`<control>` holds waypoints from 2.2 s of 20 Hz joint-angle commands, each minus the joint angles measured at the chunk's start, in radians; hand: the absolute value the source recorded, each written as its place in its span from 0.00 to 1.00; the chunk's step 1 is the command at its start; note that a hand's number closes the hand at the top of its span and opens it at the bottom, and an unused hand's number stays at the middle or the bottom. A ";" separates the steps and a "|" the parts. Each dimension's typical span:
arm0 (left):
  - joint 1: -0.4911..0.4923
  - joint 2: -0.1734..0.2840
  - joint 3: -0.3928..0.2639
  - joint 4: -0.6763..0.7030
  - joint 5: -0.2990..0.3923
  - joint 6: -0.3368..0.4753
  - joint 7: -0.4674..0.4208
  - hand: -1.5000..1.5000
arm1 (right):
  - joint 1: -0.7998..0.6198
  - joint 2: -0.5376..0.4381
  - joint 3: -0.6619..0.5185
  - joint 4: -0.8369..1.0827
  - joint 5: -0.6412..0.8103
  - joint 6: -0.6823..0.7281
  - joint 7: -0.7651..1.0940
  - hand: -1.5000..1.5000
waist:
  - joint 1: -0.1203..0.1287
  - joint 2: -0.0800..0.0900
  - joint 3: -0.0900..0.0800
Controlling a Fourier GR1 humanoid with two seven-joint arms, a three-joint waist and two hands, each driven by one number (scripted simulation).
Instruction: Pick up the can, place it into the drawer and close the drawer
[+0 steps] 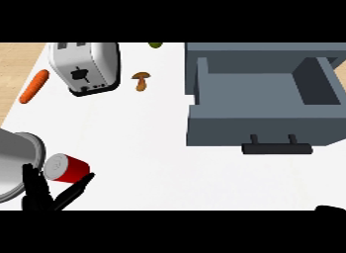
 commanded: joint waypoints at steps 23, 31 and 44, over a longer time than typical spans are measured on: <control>-0.238 0.093 0.025 0.337 0.043 -0.287 -0.166 1.00 | -0.066 0.034 0.014 0.058 0.084 -0.004 -0.037 0.00 | 0.002 0.000 0.000; -0.630 0.080 -0.129 0.530 -0.083 -0.400 -0.055 1.00 | -0.088 0.011 -0.011 0.061 0.045 0.012 -0.031 0.00 | -0.035 0.012 -0.002; -0.765 -0.009 -0.197 0.356 -0.113 -0.323 0.168 1.00 | 0.010 -0.016 -0.109 0.002 -0.034 0.062 -0.050 0.00 | -0.004 -0.004 0.001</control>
